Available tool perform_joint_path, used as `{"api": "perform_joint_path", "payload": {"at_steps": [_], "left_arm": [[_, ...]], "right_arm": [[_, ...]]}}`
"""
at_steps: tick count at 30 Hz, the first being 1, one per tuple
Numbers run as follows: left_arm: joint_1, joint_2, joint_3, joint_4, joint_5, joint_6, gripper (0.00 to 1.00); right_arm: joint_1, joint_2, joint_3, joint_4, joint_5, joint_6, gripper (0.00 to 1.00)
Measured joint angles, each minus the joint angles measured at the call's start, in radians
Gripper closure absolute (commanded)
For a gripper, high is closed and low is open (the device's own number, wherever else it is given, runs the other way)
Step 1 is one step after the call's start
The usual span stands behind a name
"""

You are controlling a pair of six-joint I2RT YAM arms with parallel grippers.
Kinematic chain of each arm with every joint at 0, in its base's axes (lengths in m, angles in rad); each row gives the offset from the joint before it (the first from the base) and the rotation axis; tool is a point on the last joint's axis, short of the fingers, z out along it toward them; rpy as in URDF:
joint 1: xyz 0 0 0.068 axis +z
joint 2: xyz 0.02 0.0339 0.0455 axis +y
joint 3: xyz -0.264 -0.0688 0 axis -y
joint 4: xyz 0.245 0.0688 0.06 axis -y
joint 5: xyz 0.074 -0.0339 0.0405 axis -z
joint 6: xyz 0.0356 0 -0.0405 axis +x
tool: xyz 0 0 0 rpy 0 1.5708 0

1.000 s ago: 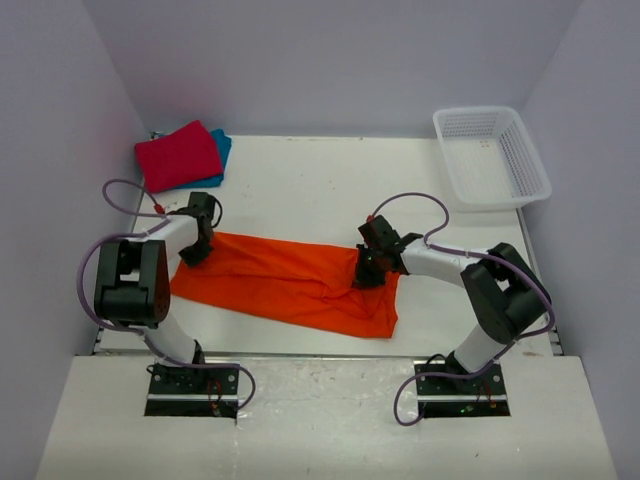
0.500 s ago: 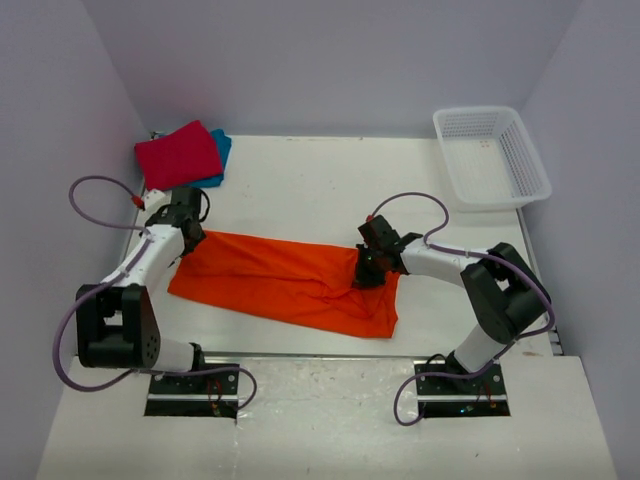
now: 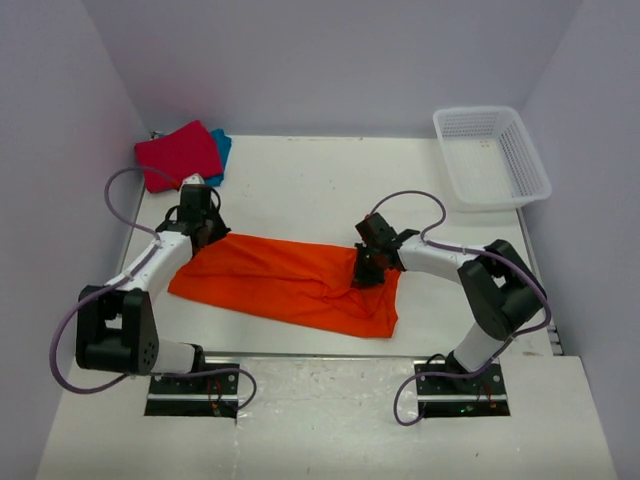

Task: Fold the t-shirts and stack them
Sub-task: Rotate the tshirt 90 degrees

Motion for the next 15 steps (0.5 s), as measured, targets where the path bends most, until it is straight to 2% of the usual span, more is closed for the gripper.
{"api": "perform_joint_path", "payload": {"at_steps": [6,15], "left_arm": [[-0.019,0.182,-0.019,0.072,0.091,0.024,1.0],[-0.029,0.196,-0.061,0.068,0.109,0.022,1.0]], "right_arm": [[0.001,0.003,0.01,-0.017,0.011,0.0,1.0],[0.001,0.028,0.05,-0.066,0.018,0.0,1.0]]}}
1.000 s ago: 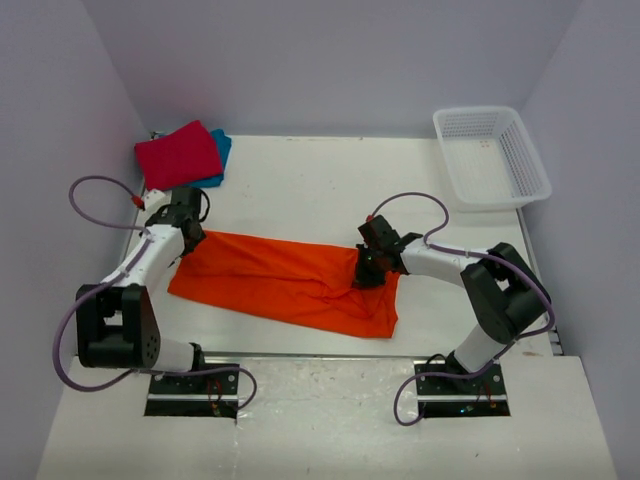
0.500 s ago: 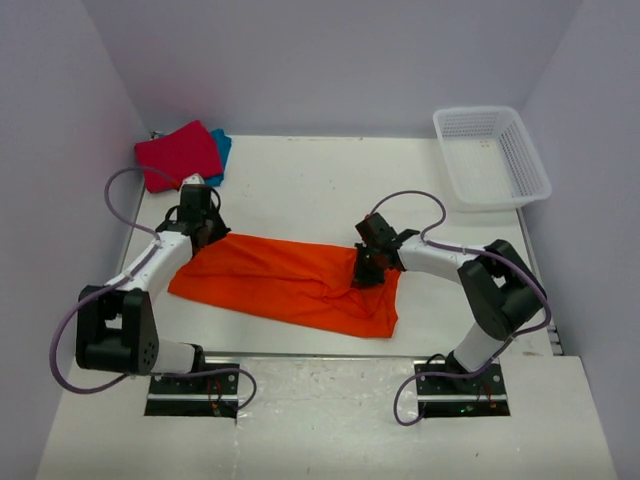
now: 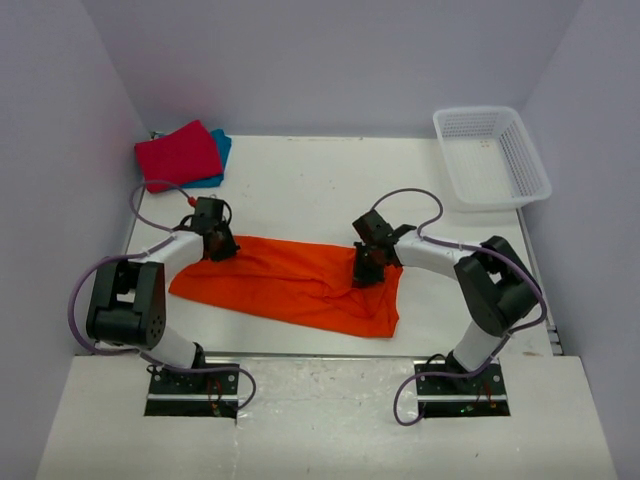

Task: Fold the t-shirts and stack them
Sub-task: Rotate the tshirt 90 degrees

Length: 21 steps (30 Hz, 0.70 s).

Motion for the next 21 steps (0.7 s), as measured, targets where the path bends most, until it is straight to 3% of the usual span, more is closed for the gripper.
{"api": "perform_joint_path", "payload": {"at_steps": [7,21], "left_arm": [[-0.024,0.0,-0.021,-0.017,-0.017,-0.022,1.0],[-0.122,-0.052,-0.085,0.005,0.017,-0.086,1.0]], "right_arm": [[0.0,0.078,0.109,-0.103,0.011,-0.013,1.0],[-0.035,0.402,0.608,-0.358,0.061,-0.114,1.0]]}}
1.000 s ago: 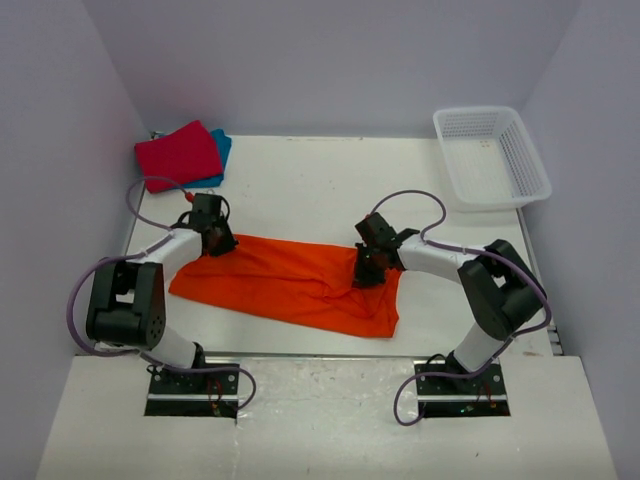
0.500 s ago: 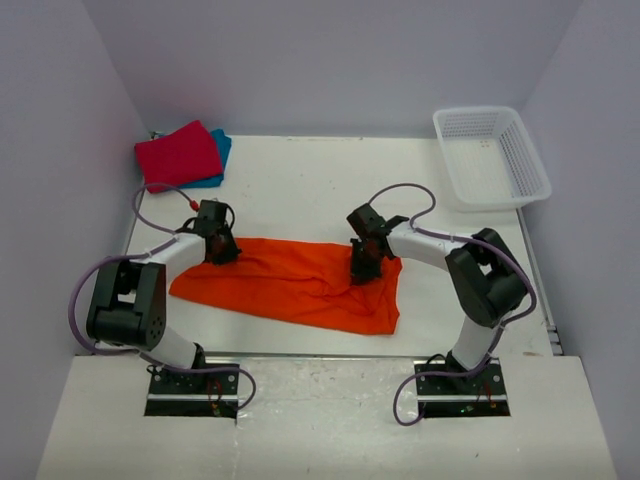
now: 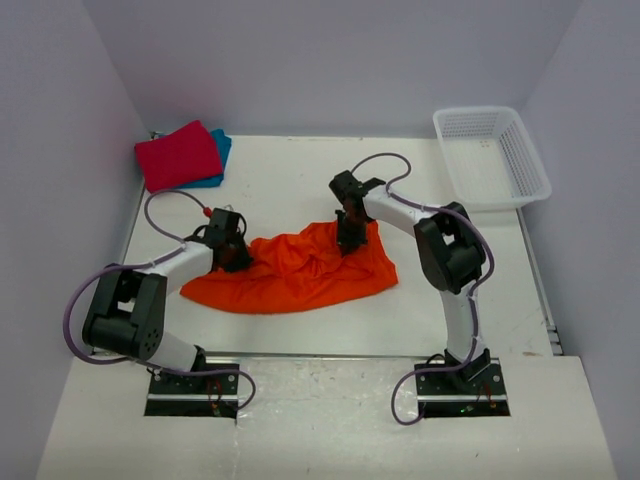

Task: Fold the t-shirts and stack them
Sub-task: Rotate the tshirt 90 degrees

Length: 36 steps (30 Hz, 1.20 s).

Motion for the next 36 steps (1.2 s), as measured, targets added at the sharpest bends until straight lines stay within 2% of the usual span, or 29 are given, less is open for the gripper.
{"api": "perform_joint_path", "payload": {"at_steps": [11,16,20,27,36], "left_arm": [[-0.21,0.006,-0.02,0.039,0.129,-0.038,1.0],[-0.296,0.082,0.016,0.09,0.225,-0.072,1.0],[-0.322,0.172,0.067,0.147,0.34,-0.098,1.0],[-0.384,0.294,0.175,0.198,0.434,-0.119,1.0],[-0.427,0.212,0.179,0.198,0.36,-0.154,0.99]], "right_arm": [[-0.087,0.26,0.445,-0.204,-0.007,-0.137,1.0],[-0.125,0.367,0.637,-0.267,-0.037,-0.189,1.0],[-0.157,0.434,0.772,-0.295,-0.039,-0.245,0.99],[-0.183,0.446,0.834,-0.257,-0.033,-0.34,0.98],[-0.183,0.411,0.84,-0.132,-0.041,-0.427,0.99]]}}
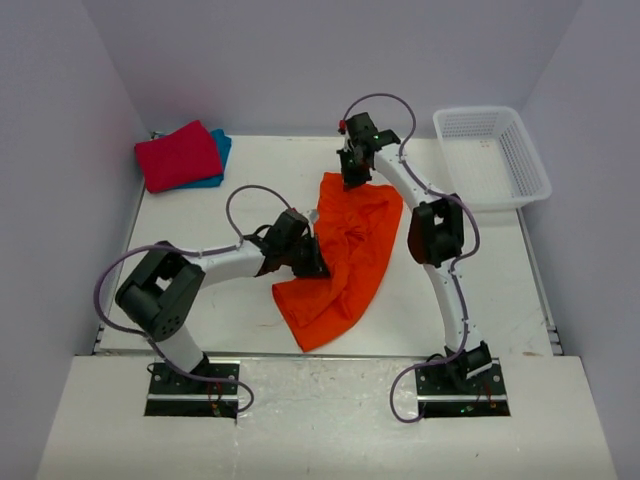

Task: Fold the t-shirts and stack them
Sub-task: Rotate the tshirt 90 degrees

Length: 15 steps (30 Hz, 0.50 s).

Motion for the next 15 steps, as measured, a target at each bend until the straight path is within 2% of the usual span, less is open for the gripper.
{"api": "perform_joint_path", "payload": {"at_steps": [5,11,15], "left_arm": [[-0.069,-0.158,0.008,-0.013,-0.105,-0.015,0.88],[-0.227,-0.359,0.023,-0.089,-0.33,-0.089,0.8],[-0.253,-0.378,0.026,-0.135,-0.385,-0.136,0.8]], "right_arm": [[0.0,-0.2,-0.062,0.035,-0.005,0.008,0.99],[0.0,-0.692,-0.306,0.092,0.006,0.058,0.97],[0.0,-1.006,-0.551,0.124,0.023,0.079,0.95]]}}
